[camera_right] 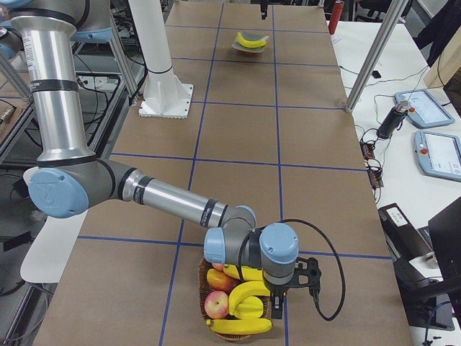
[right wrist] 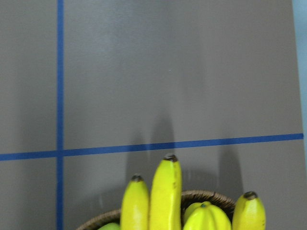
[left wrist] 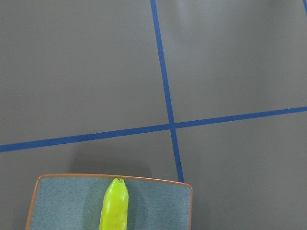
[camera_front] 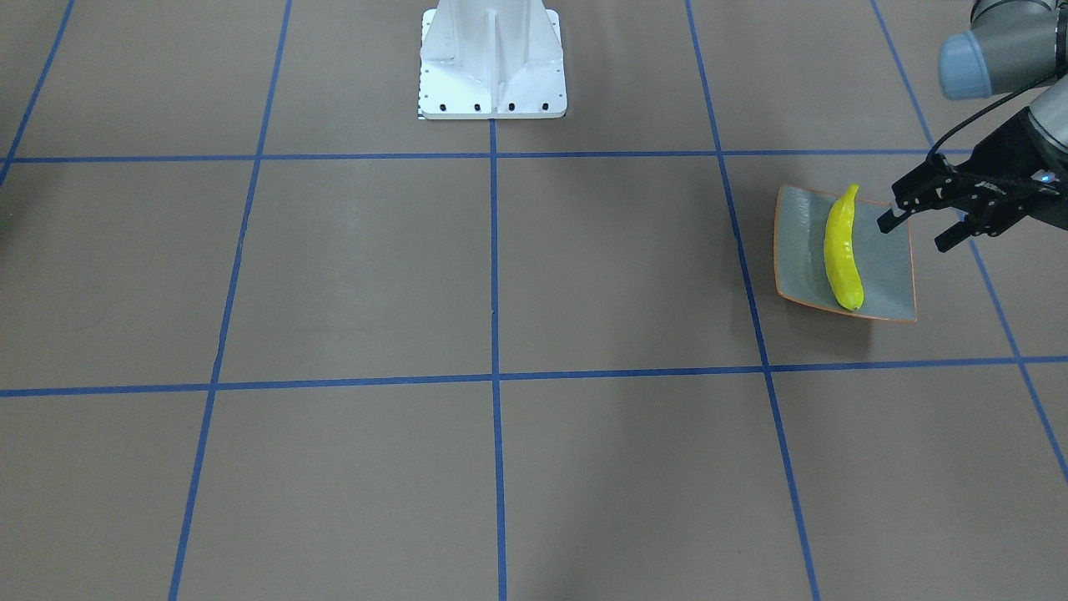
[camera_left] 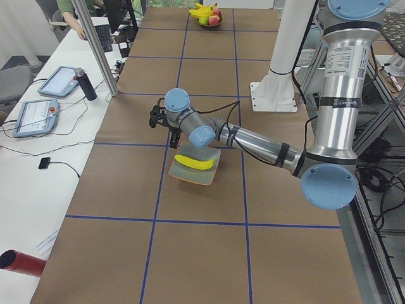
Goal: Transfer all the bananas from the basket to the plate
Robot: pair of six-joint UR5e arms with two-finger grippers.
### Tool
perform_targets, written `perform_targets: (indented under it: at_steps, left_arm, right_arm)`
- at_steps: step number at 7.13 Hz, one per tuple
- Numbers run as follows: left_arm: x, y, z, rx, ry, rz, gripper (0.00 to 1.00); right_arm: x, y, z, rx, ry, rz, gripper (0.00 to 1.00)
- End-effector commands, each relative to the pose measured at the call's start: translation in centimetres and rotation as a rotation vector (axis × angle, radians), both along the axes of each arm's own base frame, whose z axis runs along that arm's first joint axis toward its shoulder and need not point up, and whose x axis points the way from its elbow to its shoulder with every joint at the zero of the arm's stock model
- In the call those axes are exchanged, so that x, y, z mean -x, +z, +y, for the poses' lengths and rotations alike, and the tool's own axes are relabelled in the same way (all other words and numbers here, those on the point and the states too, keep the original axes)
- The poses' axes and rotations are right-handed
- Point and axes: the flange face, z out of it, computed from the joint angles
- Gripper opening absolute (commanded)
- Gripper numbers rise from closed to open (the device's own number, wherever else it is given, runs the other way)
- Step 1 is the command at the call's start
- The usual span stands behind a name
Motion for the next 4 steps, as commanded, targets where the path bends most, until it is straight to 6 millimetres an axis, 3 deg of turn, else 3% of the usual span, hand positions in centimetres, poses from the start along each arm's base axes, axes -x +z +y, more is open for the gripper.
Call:
perform_targets:
  at_steps: [1,4]
  left_arm:
    - [-0.7,0.6,-0.1,0.009,0.013,-0.005,1.0]
    - [-1.1,0.2,-0.5,0.003,0.017,-0.003,1.0]
  right_arm:
    - [-0.4,2.9,3.1,-0.035,0.056,0.093,1.0]
    - [0.0,5.2,3.9,-0.017,0.058,0.092,1.0]
